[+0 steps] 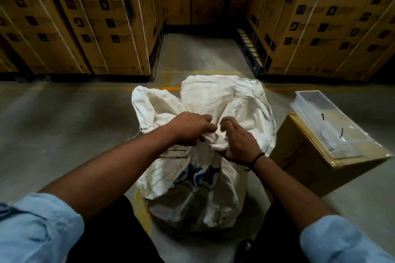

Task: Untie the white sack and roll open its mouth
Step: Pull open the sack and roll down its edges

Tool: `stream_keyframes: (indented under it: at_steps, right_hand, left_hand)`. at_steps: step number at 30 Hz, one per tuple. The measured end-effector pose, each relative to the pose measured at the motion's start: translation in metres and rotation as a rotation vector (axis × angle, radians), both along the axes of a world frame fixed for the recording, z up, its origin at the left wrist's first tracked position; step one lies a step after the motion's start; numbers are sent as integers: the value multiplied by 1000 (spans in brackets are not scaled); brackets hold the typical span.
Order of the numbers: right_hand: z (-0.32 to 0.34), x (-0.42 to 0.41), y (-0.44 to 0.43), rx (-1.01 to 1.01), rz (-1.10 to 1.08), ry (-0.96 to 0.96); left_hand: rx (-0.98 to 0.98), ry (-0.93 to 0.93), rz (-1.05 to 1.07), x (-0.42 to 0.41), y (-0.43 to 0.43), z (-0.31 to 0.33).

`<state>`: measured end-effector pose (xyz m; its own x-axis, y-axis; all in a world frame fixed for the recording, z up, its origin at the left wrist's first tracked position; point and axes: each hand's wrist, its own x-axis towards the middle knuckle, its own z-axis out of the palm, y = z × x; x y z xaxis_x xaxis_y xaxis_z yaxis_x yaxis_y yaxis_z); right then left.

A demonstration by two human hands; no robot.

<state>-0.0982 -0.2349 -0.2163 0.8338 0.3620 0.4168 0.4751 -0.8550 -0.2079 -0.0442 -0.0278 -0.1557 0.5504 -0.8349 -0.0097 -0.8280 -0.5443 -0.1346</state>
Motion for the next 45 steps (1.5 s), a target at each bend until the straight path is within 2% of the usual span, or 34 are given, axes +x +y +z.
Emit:
stream_keyframes:
  at_steps: [2,5,9,12,15,19,21,23,27,30,31,33,35,37,39,41,45]
  right_hand:
    - [2,0,-1,-59,-67,95]
    - [-3,2,4,-290,-68,2]
    - [-14,0,18,-283,-138,-75]
    - [-16,1,25,-266,-141,-81]
    - [-9,10,15,-223,1,155]
    - [2,13,-2,-44,70,429]
    - [5,16,-8,179,-13,539]
    - [3,26,-22,254,-171,606]
    - [-15,40,-62,209,-422,809]
    - [-24,44,-74,94,-553,966]
    - [-25,46,-72,35,-559,931]
    - [-15,43,-51,-54,-523,733]
    - [1,29,-17,82,-366,543]
    - [9,10,20,193,-149,532]
    - [3,-4,47,30,-70,465]
    - [-13,-7,56,-187,-111,317]
    - [-23,0,33,-261,-144,215]
  left_hand:
    - [-73,-76,-78,-2,8,0]
    - [-175,-194,-80,-3,16,-1]
    - [-106,-168,192,-7,17,-15]
    - [-75,-188,205,-7,19,-32]
    - [-116,-265,127,-7,25,-39]
    - [-72,-221,15,2,31,-48]
    - [-84,-200,16,-3,35,-48]
    - [-100,-211,16,-7,41,-50]
    - [-131,-196,-20,-5,62,-52]
    - [-96,-178,-4,1,78,-55]
    - [-99,-173,7,2,81,-55]
    - [-129,-158,39,6,82,-55]
    - [-165,-136,83,9,77,-53]
    - [-203,-99,122,12,71,-51]
    - [-253,-59,135,12,67,-50]
    - [-291,-25,129,10,64,-49]
    - [-209,-70,93,8,82,-47]
